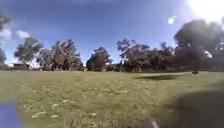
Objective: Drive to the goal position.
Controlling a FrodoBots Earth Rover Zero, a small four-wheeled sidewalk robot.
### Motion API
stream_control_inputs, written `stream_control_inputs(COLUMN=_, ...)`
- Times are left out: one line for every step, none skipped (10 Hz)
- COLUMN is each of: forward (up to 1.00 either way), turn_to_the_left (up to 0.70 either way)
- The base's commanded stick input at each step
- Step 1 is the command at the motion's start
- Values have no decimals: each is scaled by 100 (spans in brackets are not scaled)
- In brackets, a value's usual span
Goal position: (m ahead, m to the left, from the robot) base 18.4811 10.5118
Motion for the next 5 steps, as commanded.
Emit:
stream_control_inputs(forward=70, turn_to_the_left=3)
stream_control_inputs(forward=70, turn_to_the_left=4)
stream_control_inputs(forward=70, turn_to_the_left=5)
stream_control_inputs(forward=70, turn_to_the_left=6)
stream_control_inputs(forward=70, turn_to_the_left=7)
